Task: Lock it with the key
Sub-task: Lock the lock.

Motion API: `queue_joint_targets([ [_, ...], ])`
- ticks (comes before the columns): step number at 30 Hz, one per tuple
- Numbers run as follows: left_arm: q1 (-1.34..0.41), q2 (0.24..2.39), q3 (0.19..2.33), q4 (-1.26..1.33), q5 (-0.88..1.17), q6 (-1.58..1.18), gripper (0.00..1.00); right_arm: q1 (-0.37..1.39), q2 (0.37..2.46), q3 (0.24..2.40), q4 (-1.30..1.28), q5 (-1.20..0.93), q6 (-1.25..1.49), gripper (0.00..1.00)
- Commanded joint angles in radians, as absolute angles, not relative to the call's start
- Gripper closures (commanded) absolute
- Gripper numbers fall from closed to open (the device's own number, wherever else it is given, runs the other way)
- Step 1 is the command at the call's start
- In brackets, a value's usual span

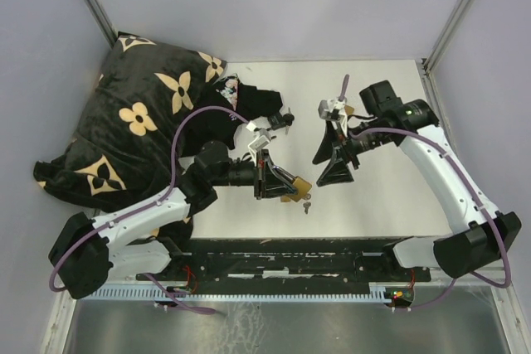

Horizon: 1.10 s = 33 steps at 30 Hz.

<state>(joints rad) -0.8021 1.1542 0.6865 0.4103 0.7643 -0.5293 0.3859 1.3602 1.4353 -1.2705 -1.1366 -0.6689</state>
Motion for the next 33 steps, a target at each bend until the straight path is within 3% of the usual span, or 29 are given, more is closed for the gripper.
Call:
queue_joint_targets([
  [1,-0.795,1.064,0.63,0.752,0.648,-0.665,0.97,0.314,1.29,1.439,-1.197,-1.234,-0.646,0.18],
  [7,-0.793,1.013,0.59,0.888,0.485,-0.615,0.97,0.295,1.272,1.486,-1.13,-1.248,-0.583,0.13],
  [18,-0.741,1.019,0.681,0.904,0.466,-0.574,0.97,0.292,1.224,1.556,-0.811,-1.213,-0.211,0.06],
  [28,-0.724,1.093,0.632,1.17,0.46,-0.872,0.97,0.203,1.151,1.448,-0.455,-1.312,0.224,0.07],
  [33,-0.724,1.107,0.618,1.308,0.436,-0.942,0.97,0.192,1.138,1.406,-0.387,-1.259,0.313,0.09],
])
